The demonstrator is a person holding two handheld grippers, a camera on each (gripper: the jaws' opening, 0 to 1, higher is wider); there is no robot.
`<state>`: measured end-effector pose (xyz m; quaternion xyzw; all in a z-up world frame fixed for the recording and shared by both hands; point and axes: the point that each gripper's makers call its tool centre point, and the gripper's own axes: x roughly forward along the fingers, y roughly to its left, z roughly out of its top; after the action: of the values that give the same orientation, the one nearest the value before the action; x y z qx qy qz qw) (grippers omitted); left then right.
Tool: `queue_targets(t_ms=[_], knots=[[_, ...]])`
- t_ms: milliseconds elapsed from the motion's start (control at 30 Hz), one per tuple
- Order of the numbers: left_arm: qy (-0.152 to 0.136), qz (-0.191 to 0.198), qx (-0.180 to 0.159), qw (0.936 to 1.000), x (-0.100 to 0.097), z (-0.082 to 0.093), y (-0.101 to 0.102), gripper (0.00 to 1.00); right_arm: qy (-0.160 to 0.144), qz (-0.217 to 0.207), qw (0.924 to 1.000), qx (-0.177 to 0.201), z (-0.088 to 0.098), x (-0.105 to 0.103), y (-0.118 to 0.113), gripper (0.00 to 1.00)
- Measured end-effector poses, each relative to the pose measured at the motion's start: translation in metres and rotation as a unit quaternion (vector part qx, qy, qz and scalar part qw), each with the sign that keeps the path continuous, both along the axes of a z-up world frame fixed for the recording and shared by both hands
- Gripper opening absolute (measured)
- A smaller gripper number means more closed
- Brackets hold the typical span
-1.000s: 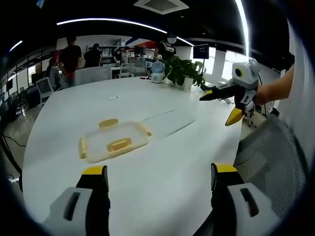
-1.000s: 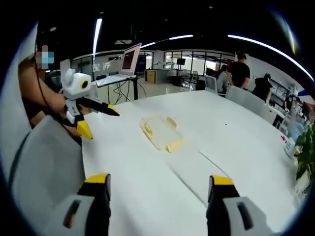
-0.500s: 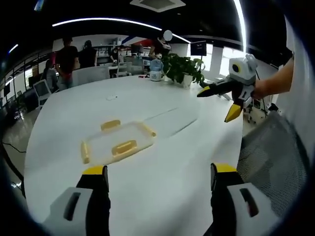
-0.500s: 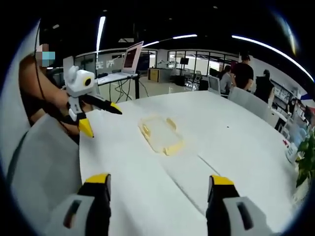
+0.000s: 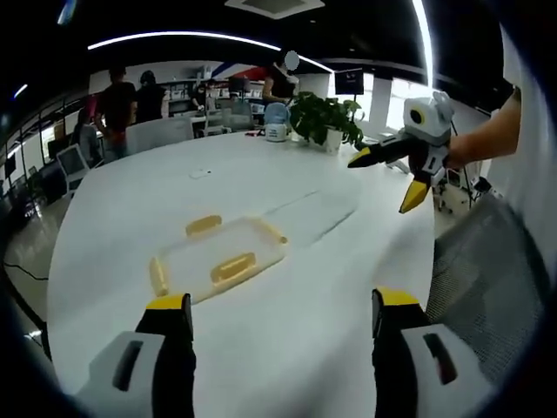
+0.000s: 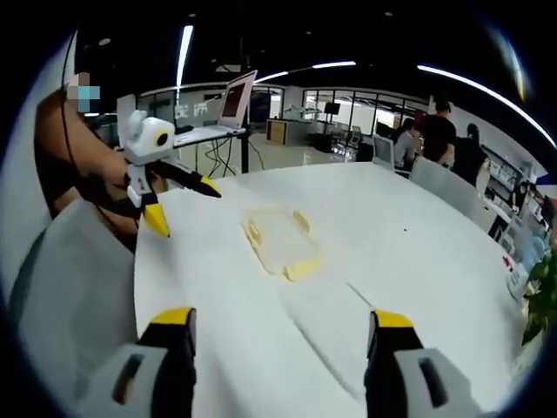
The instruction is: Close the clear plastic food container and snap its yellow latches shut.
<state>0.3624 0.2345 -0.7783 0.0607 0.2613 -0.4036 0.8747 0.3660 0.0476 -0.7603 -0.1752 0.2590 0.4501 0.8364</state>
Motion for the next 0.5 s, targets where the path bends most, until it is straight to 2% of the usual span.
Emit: queue_targets(t_ms=[500], knots=[[0.001, -0.015, 0.01, 0.9998, 0.015, -0.003, 0.0, 0.83, -0.005, 0.006, 1.0, -0.002, 0.003, 0.023, 0.005, 0.79]])
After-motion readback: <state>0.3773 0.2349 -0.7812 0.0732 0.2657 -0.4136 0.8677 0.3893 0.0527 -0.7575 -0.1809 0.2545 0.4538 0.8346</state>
